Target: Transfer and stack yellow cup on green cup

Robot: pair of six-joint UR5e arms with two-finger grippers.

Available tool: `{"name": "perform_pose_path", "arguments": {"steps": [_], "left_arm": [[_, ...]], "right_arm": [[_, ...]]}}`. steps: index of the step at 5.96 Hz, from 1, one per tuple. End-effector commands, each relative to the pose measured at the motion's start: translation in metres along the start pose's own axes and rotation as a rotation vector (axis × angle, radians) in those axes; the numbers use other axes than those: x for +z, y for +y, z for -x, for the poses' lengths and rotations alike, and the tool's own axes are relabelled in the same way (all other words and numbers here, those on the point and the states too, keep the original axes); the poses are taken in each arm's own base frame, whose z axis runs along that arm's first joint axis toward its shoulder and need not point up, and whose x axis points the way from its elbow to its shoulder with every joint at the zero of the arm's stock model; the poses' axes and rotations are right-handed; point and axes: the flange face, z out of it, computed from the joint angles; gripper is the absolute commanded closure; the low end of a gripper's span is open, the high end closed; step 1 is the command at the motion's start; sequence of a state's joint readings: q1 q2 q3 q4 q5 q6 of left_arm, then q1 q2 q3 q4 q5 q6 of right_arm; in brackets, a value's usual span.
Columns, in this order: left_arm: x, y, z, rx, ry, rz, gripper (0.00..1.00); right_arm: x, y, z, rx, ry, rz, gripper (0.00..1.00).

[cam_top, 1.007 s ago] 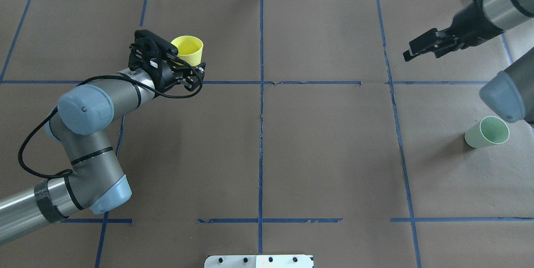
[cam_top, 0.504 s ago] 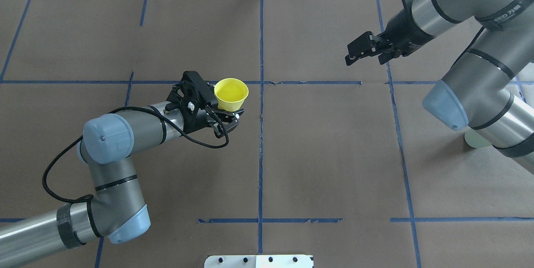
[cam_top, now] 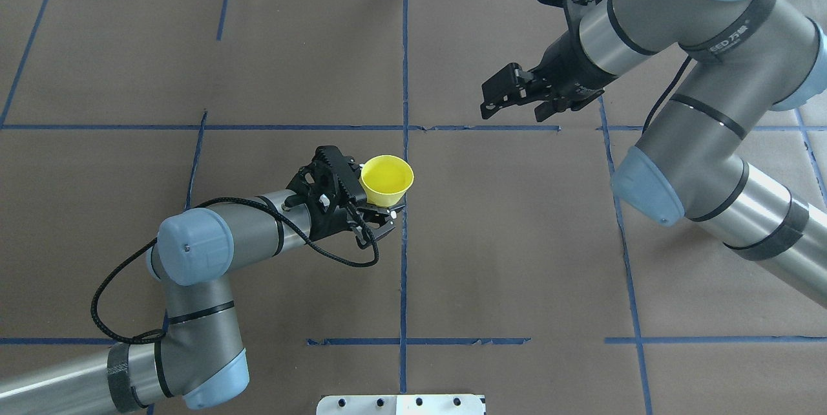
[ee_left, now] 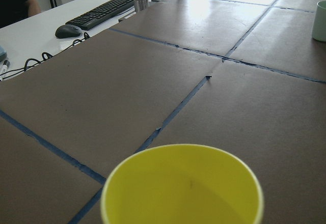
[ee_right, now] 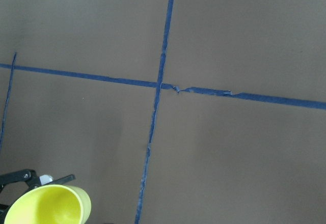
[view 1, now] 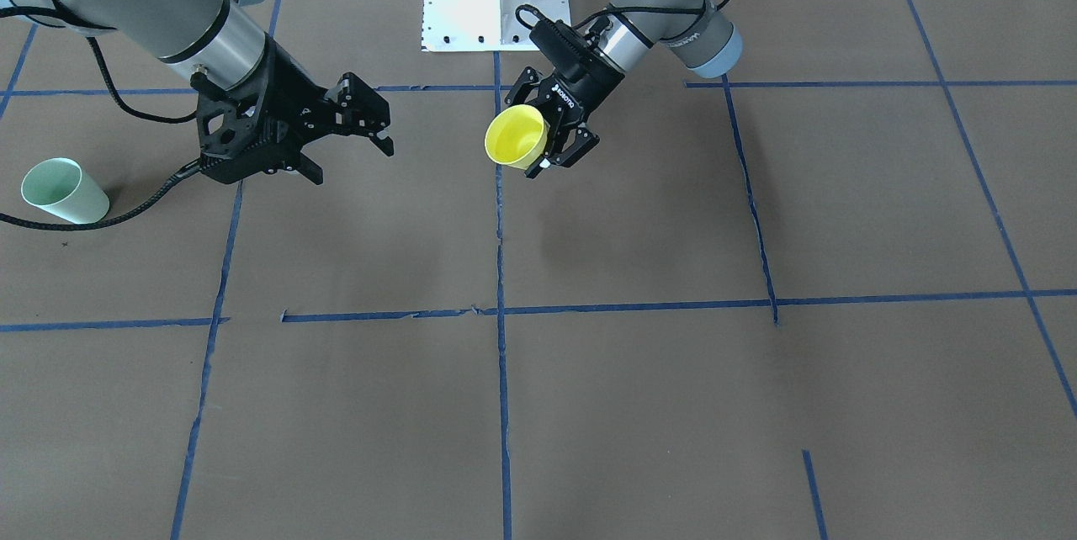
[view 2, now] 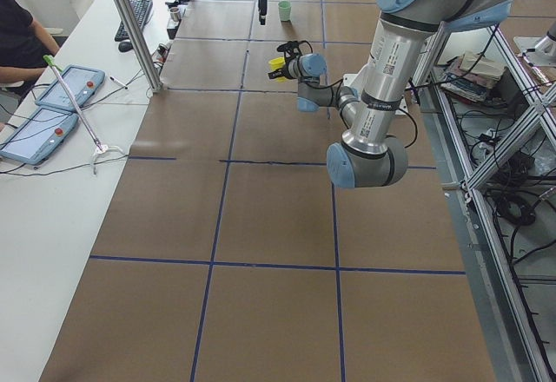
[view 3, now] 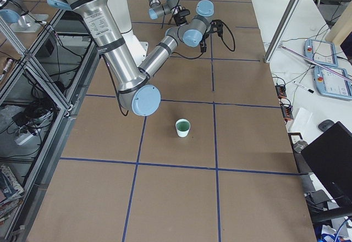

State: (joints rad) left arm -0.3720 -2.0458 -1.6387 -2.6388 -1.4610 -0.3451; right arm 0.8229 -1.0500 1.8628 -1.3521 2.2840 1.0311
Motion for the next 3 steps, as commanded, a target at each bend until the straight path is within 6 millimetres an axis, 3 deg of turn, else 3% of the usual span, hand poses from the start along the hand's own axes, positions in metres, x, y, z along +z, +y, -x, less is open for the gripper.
{"name": "perform_pose_path", "arguments": {"steps": [1, 2, 3], "left_arm": [[0.004, 0.001, -0.024, -0.009, -0.062, -0.043, 0.94], [0.002, 0.005, -0.054, -0.023, -0.042, -0.068, 0.93], [0.004, 0.006, -0.059, -0.030, -0.047, -0.062, 0.87]], "right_arm": [[0.019, 0.031, 0.030, 0.003, -0.035, 0.054, 0.00], [0.038, 0.044, 0.045, -0.013, -0.026, 0.059, 0.00], [0.050, 0.055, 0.051, 0.006, -0.026, 0.079, 0.00]]}}
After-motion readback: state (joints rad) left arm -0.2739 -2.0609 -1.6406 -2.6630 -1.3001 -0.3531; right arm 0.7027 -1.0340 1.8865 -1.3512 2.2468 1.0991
